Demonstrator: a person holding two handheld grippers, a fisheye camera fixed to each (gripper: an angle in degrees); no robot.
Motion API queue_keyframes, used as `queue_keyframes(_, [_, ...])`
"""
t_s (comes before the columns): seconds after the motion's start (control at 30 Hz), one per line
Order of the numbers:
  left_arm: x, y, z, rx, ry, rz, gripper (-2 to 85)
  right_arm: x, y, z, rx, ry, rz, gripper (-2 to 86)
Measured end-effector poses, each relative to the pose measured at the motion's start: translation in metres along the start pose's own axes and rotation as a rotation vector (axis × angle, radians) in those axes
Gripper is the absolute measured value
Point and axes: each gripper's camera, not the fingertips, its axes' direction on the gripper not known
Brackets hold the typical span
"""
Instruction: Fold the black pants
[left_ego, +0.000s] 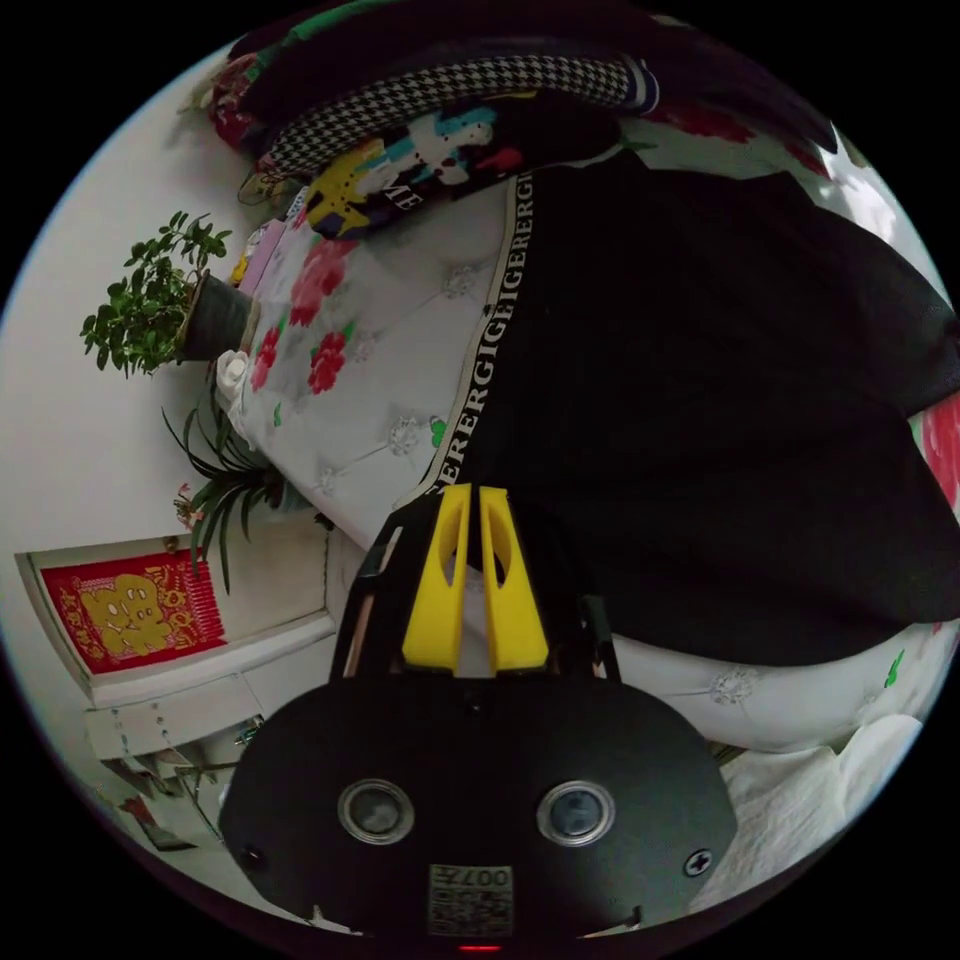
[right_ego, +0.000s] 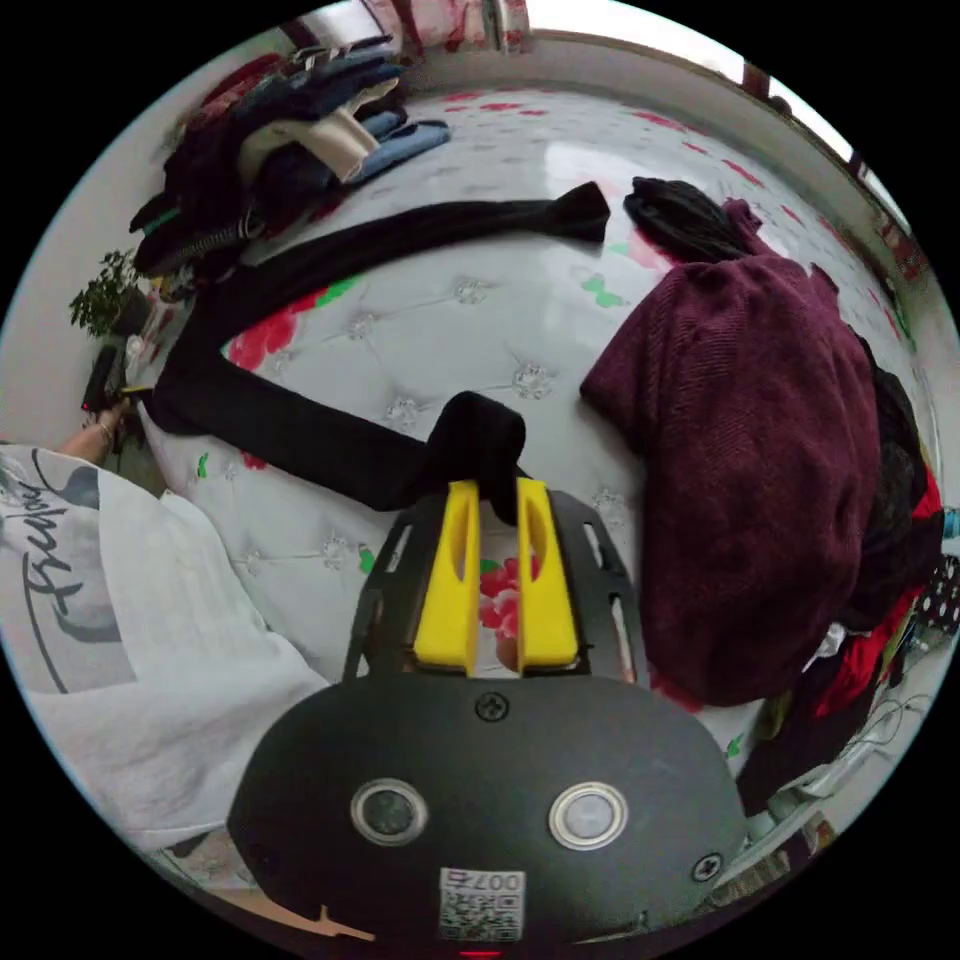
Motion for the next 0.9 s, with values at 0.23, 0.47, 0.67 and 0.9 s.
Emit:
queue_keyframes(0.23, [-0.010, 0.003, 0.005, -0.041, 0.039, -0.025, -0.8, 0.085, 0.009, -0.093, 0.134, -0.580, 0.225, 0.3])
queue_keyframes(0.47, [-0.009, 0.002, 0.012, -0.070, 0.016, -0.040, -0.7, 0.138, 0.034, -0.028, -0.018, -0.423, 0.497, 0.3])
queue_keyframes(0.67, [-0.047, 0.022, -0.001, 0.013, 0.161, -0.155, -0.3, 0.120, 0.012, -0.026, 0.113, -0.241, 0.425, 2.6])
queue_keyframes(0.9, [-0.068, 0.003, -0.029, 0.214, 0.316, -0.155, 1.7, 0.096, -0.073, -0.023, 0.198, -0.138, 0.237, 3.9])
